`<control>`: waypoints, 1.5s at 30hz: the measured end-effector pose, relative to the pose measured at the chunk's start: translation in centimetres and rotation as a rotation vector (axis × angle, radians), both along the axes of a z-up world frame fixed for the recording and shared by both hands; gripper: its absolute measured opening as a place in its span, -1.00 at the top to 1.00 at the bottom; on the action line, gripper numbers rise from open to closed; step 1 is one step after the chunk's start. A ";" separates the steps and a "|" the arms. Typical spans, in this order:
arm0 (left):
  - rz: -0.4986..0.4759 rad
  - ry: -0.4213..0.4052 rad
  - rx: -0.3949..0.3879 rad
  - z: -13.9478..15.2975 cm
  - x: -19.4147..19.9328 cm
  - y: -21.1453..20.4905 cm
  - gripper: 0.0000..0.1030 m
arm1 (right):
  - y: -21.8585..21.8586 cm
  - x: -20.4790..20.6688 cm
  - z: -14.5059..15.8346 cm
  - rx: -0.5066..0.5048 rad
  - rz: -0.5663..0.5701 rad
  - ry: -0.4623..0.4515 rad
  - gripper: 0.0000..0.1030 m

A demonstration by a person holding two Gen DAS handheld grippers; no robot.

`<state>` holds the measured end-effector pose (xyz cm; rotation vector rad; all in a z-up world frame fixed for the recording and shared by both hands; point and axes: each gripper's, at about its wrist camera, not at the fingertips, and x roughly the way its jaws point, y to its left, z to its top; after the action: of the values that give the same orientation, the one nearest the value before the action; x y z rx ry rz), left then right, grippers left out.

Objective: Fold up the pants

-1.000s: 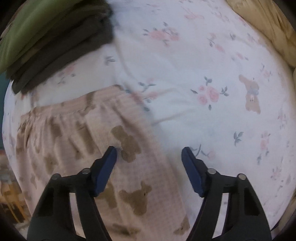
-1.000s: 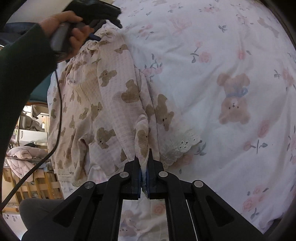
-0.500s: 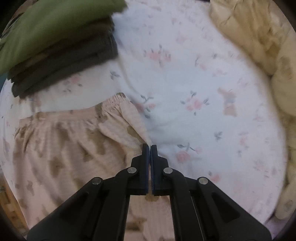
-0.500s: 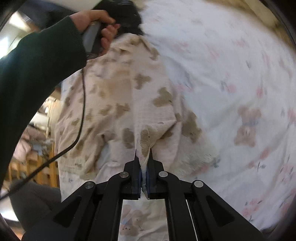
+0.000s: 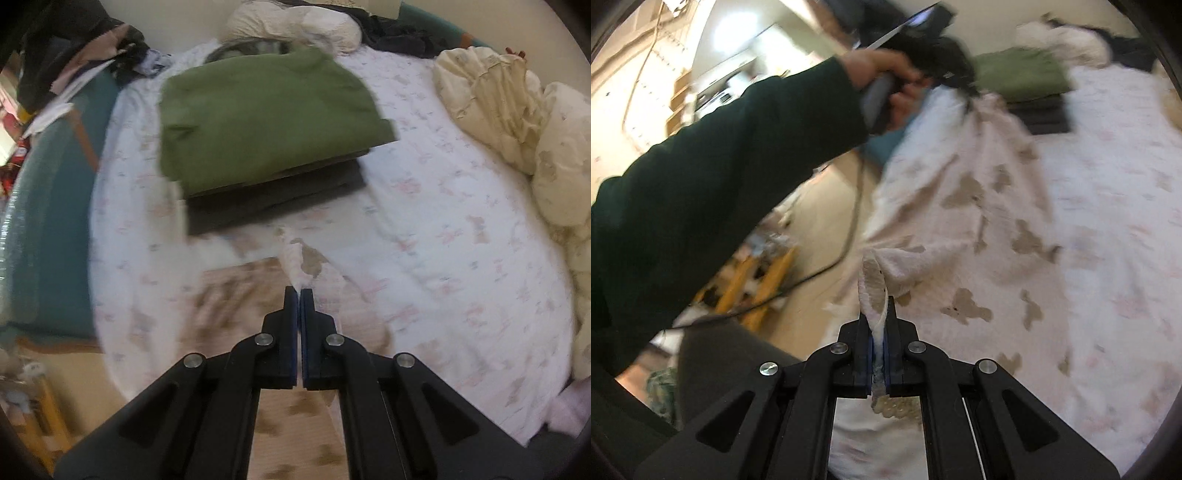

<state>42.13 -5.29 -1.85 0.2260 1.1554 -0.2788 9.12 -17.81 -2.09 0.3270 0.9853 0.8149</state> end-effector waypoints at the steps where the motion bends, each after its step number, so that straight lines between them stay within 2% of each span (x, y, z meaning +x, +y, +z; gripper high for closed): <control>1: 0.005 -0.013 0.015 -0.5 0.3 0.6 1.00 | 1.8 0.8 -0.1 -0.001 0.035 0.009 0.93; 4: 0.039 -0.014 0.076 -2.4 2.1 3.8 1.00 | 7.1 3.4 -1.4 -0.006 0.121 0.044 0.93; 8: 0.024 0.010 0.217 -7.4 4.4 6.5 1.00 | 11.5 6.5 -3.8 0.017 0.156 0.132 0.93; 10: 0.041 0.000 0.250 -9.6 5.1 8.1 1.00 | 13.1 7.2 -4.7 0.005 0.174 0.120 0.93; 13: 0.081 0.015 0.241 -12.1 6.1 9.6 0.93 | 14.1 7.9 -6.2 -0.019 0.183 0.141 0.93; 15: 0.126 0.064 0.199 -13.4 6.5 11.1 0.91 | 14.5 8.0 -6.8 -0.036 0.177 0.153 0.93; 16: 0.148 0.085 0.176 -13.6 6.5 11.4 0.72 | 14.5 8.0 -7.1 -0.042 0.174 0.158 0.93; 17: 0.175 0.098 0.135 -13.3 6.3 12.2 0.55 | 14.6 8.1 -7.1 -0.050 0.172 0.154 0.93; 19: 0.198 0.063 0.067 -11.8 5.3 13.9 0.00 | 14.9 8.0 -7.1 -0.059 0.166 0.138 0.93; 20: 0.210 0.028 0.038 -10.2 4.2 15.3 -0.12 | 15.4 7.9 -7.1 -0.060 0.165 0.136 0.93; 21: 0.220 0.009 0.013 -8.9 3.2 16.5 -0.34 | 15.4 8.1 -7.1 -0.061 0.164 0.135 0.93; 22: 0.224 -0.002 -0.009 -8.0 2.4 17.4 -0.43 | 15.5 8.1 -7.1 -0.071 0.172 0.131 0.93; 24: 0.221 -0.015 -0.076 -5.6 -1.0 20.3 -0.44 | 16.6 7.7 -6.9 -0.095 0.198 0.117 0.93; 26: 0.220 -0.025 -0.083 -4.1 -4.5 22.4 -0.49 | 18.9 6.6 -6.6 -0.110 0.225 0.092 0.93; 27: 0.219 -0.031 -0.088 -3.7 -6.0 23.1 -0.65 | 19.8 6.9 -7.2 -0.116 0.241 0.087 0.92; 29: 0.252 -0.048 -0.086 -3.1 -9.7 25.1 -0.74 | 21.9 6.6 -8.1 -0.115 0.264 0.104 0.92; 31: 0.274 -0.044 -0.128 -3.3 -13.3 26.7 -0.84 | 23.9 6.4 -9.7 -0.099 0.284 0.117 0.91; 35: 0.311 0.002 -0.127 -5.2 -17.9 28.8 -0.84 | 27.9 6.4 -13.4 -0.101 0.292 0.146 0.82; 36: 0.319 0.017 -0.132 -5.7 -18.5 29.2 -0.84 | 28.6 6.2 -14.2 -0.104 0.298 0.156 0.73; 38: 0.332 0.037 -0.137 -6.6 -19.7 29.7 -0.84 | 29.7 5.6 -15.3 -0.124 0.315 0.159 0.13; 39: 0.342 0.050 -0.132 -7.3 -20.1 30.0 -0.84 | 29.9 5.2 -15.7 -0.125 0.317 0.160 -0.40; 40: 0.345 0.057 -0.134 -7.6 -20.4 30.0 -0.84 | 29.7 4.8 -15.9 -0.100 0.320 0.174 -0.52; 41: 0.348 0.070 -0.142 -8.3 -20.8 30.2 -0.84 | 29.2 4.1 -15.6 -0.071 0.330 0.173 -0.49; 43: 0.326 0.138 -0.162 -10.2 -21.2 30.1 -0.84 | 28.0 3.7 -14.7 -0.090 0.323 0.129 -0.46; 45: 0.283 0.207 -0.156 -12.6 -21.7 29.6 -0.84 | 24.9 3.5 -13.7 -0.070 0.290 0.135 -0.46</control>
<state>20.48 24.27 -14.44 -0.1069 1.3456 -0.1432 12.60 7.10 -15.74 0.1823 1.2025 1.0283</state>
